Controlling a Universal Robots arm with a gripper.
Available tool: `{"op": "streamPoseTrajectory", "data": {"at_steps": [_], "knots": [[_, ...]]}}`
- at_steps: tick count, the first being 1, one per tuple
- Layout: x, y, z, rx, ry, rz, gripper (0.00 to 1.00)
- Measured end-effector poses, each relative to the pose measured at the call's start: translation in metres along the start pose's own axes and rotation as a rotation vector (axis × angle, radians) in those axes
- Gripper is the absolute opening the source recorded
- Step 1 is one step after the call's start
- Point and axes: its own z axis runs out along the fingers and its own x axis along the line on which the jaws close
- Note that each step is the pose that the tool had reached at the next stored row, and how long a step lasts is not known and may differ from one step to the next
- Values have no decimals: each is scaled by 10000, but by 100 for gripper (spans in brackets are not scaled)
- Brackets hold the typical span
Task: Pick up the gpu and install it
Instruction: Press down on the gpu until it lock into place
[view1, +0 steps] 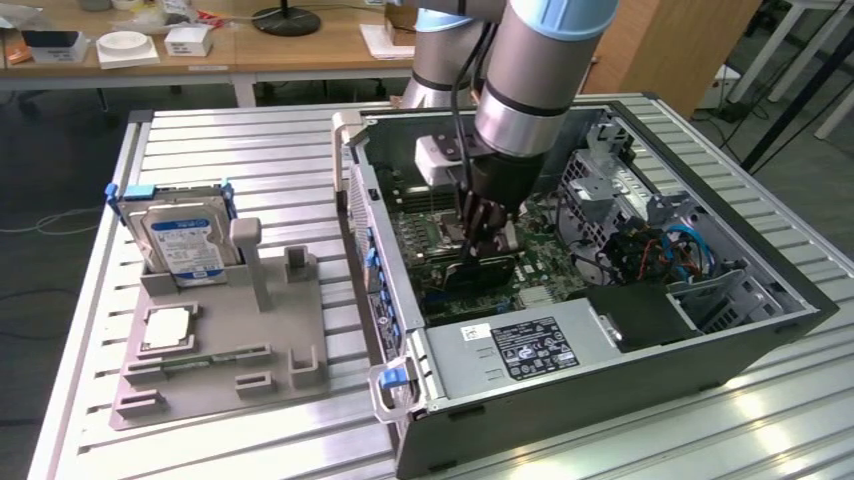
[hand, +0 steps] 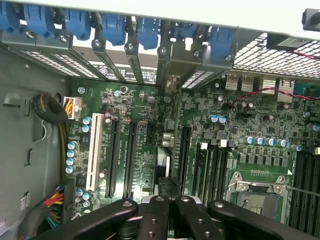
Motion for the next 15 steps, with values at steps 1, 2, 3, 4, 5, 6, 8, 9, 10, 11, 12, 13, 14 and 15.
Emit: {"op": "streamPoseTrajectory", "data": {"at_steps": [1, 2, 3, 4, 5, 6, 8, 9, 10, 11, 12, 13, 14, 15], "knots": [[0, 0, 5, -2, 3, 0, 11], [1, 0, 10, -3, 6, 0, 11], [1, -1, 16, -2, 6, 0, 11], [1, -1, 21, -4, 7, 0, 11], [2, -1, 27, -6, 8, 0, 11], [2, -1, 31, -5, 8, 0, 11], [1, -1, 35, -2, 2, 0, 11], [1, -2, 35, -1, 0, -1, 11], [1, -1, 35, -1, 1, 0, 11], [1, -1, 35, -1, 1, 0, 11], [1, -1, 35, -1, 1, 0, 11], [1, -1, 37, -2, 3, 0, 11], [2, -1, 40, -3, 5, 0, 11], [2, -1, 43, -4, 7, 0, 11]]}}
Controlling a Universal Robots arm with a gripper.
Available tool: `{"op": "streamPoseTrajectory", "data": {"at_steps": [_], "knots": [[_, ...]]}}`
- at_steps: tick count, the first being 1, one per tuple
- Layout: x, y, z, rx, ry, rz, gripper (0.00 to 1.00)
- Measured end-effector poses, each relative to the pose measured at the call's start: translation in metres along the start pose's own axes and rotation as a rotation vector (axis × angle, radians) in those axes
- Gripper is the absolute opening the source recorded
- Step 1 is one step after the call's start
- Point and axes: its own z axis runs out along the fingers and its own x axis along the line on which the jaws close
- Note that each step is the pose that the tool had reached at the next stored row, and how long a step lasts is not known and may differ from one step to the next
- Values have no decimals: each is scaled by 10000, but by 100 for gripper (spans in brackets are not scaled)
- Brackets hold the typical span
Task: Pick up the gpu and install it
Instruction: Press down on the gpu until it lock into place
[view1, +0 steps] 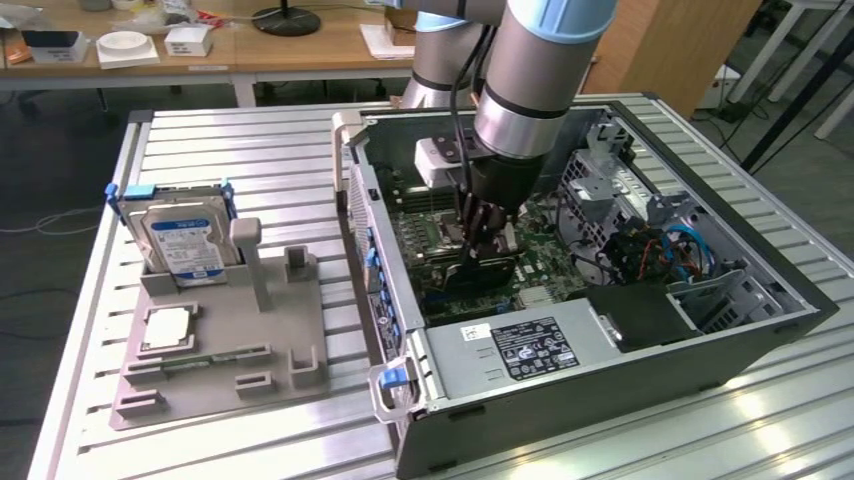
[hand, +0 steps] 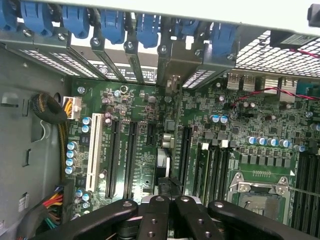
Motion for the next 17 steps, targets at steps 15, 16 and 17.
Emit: {"op": "streamPoseTrajectory", "data": {"at_steps": [15, 16, 17], "knots": [[-5, 6, -155, -47, -11, 1, 11], [-6, 6, -169, -48, -11, 2, 11], [-6, 7, -184, -49, -11, 2, 11]]}}
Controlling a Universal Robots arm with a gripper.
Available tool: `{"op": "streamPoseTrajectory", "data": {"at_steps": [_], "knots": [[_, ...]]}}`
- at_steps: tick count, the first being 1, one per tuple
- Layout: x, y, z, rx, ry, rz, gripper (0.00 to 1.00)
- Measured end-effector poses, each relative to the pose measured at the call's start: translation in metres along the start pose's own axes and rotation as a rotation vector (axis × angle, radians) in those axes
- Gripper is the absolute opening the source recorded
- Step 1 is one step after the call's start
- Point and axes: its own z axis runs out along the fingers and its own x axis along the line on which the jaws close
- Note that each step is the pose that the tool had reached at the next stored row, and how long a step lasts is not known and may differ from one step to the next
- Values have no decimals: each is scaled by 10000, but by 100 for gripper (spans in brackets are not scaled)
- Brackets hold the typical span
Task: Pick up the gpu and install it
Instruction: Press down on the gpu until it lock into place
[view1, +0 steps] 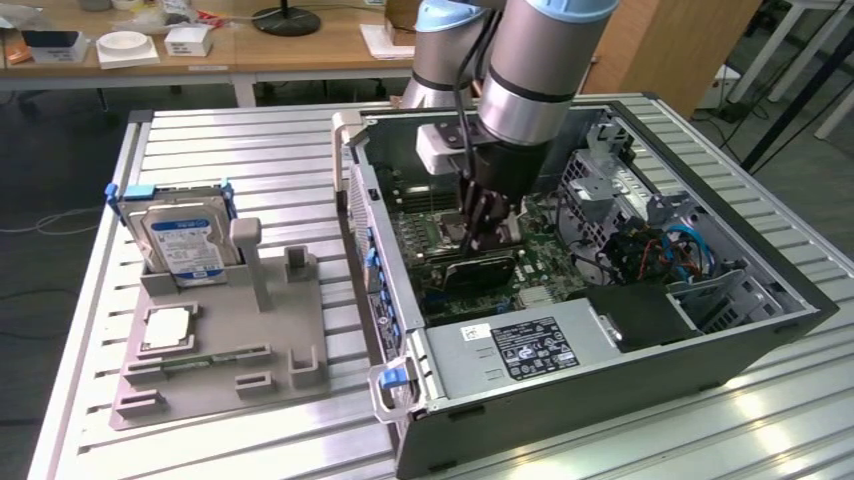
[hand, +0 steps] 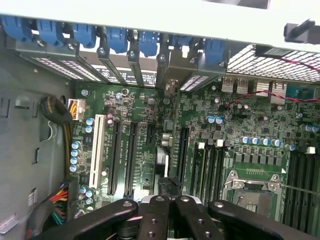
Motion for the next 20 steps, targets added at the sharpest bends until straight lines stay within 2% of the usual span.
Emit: {"op": "streamPoseTrajectory", "data": {"at_steps": [20], "knots": [[-8, 11, -259, -3, -4, 0, 11]]}}
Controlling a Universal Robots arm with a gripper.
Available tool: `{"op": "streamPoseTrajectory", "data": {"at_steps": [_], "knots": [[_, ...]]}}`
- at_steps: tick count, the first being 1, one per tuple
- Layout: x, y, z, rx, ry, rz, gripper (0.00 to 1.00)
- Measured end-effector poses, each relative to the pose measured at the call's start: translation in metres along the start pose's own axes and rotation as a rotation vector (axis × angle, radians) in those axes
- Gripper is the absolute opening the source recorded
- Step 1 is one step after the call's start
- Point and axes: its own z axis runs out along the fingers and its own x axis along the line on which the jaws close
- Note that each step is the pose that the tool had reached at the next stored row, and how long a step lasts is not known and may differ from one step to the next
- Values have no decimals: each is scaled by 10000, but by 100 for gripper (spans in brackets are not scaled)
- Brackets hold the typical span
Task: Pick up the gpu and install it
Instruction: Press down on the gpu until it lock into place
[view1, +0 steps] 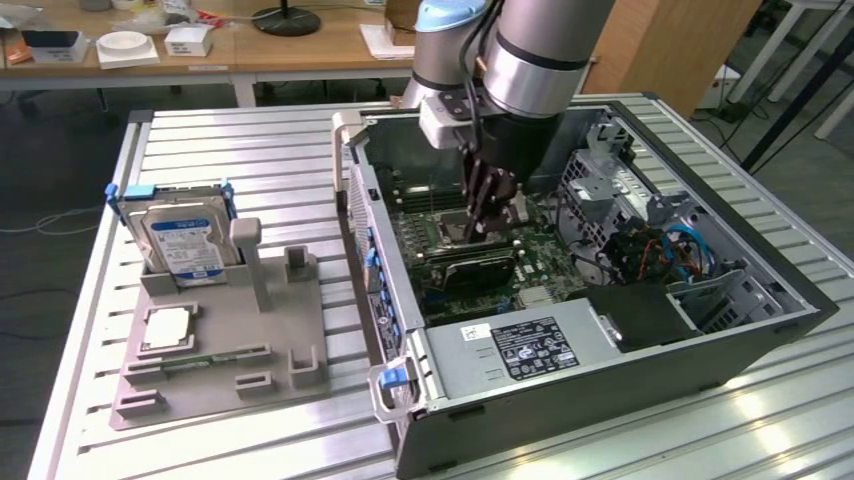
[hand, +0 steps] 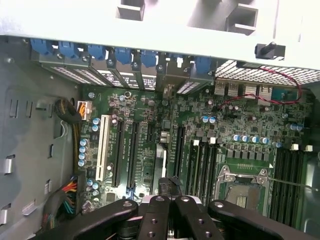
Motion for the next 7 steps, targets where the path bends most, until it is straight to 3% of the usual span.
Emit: {"op": "streamPoseTrajectory", "data": {"at_steps": [7], "knots": [[0, 0, -1, 1, -5, 0, 11]]}}
